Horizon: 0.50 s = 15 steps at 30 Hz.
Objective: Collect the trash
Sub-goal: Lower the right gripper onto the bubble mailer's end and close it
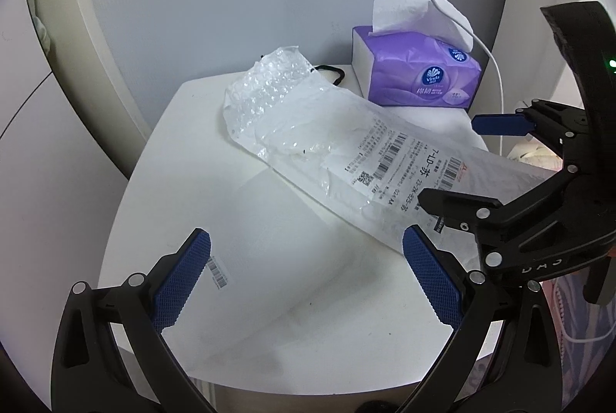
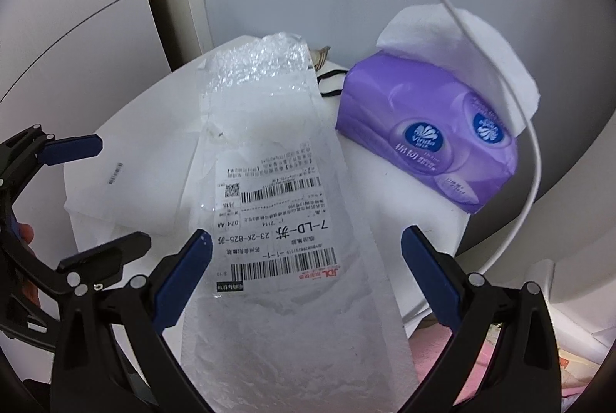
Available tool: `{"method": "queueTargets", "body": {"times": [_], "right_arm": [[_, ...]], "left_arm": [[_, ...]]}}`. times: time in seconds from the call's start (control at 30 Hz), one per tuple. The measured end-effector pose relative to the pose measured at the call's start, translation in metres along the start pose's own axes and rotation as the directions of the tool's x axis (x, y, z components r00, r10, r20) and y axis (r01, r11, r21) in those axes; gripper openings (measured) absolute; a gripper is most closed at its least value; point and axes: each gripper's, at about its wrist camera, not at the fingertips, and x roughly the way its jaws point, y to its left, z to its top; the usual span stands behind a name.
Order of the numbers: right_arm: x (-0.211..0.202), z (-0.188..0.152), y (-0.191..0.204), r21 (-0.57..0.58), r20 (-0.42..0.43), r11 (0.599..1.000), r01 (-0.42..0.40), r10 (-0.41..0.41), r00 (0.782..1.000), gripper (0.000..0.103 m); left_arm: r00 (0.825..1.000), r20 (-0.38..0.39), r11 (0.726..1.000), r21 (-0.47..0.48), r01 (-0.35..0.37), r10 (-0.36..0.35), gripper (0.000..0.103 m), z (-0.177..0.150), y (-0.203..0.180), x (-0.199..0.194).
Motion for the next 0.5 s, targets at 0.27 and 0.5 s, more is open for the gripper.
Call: {"method": "queueTargets", "body": {"times": [0.27,0.5], "right_arm": [[0.016,-0.008,0.009,-0.015,-0.06,1.0,-0.017,0.016,0.998,0.096],[0.02,-0.014,0.009,-0.019,-0.057,1.0,-0.011,0.01,0.998,0.096]], "left_arm": [[1.0,-0.002,1.0,-0.026,0.0,0.0,0.097,-0.012,0.007,0.0],[1.0,0.003,1.0,-0.027,0.001,-0.001,0.097,-0.011,0.009,-0.001]]}}
